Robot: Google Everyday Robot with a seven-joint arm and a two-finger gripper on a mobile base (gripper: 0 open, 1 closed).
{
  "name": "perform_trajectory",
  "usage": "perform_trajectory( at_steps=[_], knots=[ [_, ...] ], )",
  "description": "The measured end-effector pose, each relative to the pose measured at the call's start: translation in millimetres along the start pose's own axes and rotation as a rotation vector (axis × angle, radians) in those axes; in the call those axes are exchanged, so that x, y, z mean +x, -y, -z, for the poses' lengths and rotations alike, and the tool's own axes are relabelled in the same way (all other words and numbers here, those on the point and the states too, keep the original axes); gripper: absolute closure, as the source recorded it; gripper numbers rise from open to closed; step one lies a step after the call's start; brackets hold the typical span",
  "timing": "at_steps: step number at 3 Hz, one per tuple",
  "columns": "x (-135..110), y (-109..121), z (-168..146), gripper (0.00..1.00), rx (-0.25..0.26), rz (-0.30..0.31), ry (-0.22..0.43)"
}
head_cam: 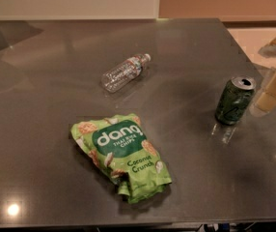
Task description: Move green can near water bottle
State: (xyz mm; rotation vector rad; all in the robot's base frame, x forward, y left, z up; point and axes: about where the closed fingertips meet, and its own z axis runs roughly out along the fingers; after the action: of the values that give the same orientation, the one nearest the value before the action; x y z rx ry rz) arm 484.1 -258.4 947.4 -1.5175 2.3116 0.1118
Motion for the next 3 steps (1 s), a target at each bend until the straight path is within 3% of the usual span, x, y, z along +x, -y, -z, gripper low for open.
perform_trajectory(
  at_steps=[2, 3],
  knots=[
    [7.6, 10.5, -28.8, 0.0, -0.032, -0.044, 0.056],
    [7.3, 10.6, -38.7, 0.16, -0.043, -0.058, 0.065]
  ],
)
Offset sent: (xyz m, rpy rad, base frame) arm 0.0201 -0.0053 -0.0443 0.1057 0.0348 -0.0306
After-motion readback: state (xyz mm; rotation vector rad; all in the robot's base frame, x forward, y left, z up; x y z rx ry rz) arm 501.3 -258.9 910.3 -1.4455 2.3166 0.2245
